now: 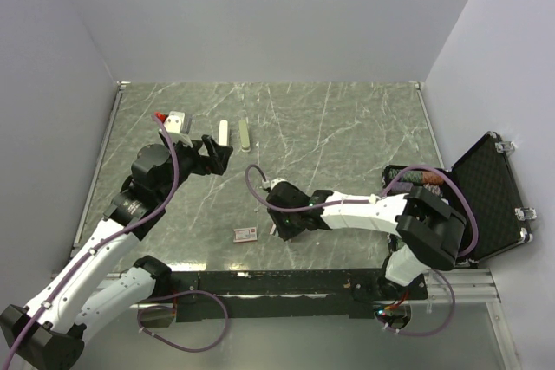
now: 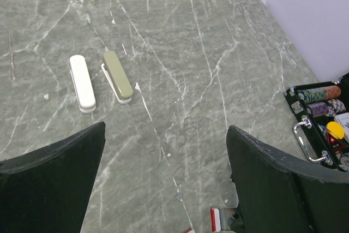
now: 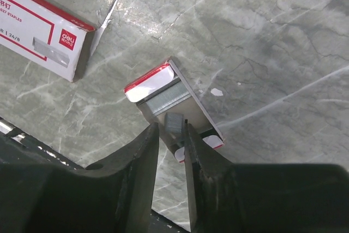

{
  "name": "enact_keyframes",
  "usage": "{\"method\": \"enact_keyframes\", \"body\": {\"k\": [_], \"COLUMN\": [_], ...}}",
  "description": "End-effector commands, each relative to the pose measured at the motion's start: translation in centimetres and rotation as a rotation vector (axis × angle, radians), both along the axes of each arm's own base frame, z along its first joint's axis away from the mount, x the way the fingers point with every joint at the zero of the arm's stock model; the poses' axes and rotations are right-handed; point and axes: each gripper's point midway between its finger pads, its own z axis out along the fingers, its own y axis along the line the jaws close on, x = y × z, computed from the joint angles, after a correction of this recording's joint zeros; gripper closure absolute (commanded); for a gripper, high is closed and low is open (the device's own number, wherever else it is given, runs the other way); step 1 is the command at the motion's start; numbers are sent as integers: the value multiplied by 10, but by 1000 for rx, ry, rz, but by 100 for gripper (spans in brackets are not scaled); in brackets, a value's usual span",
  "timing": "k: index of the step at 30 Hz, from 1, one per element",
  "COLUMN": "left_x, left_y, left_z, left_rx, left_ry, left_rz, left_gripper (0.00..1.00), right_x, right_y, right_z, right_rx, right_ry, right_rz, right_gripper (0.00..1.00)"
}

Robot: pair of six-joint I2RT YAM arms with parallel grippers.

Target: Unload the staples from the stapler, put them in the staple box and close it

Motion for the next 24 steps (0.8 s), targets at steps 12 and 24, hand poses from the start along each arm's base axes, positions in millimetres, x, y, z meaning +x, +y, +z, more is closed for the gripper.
{"method": "enact_keyframes", "body": {"k": [12,24], "left_x": [2,4], "left_y": [3,35], "left_z": [9,20], "left_rx": [-25,-39], "left_ry": [-22,-60], "left_rz": [21,164], "left_gripper": [3,3], "right_x": [38,67], "right_y": [41,79], "right_z": [61,45], "right_rx": [90,56], "right_ry": [-163,-182], "right_rz": [27,35], "right_gripper": [55,47]}}
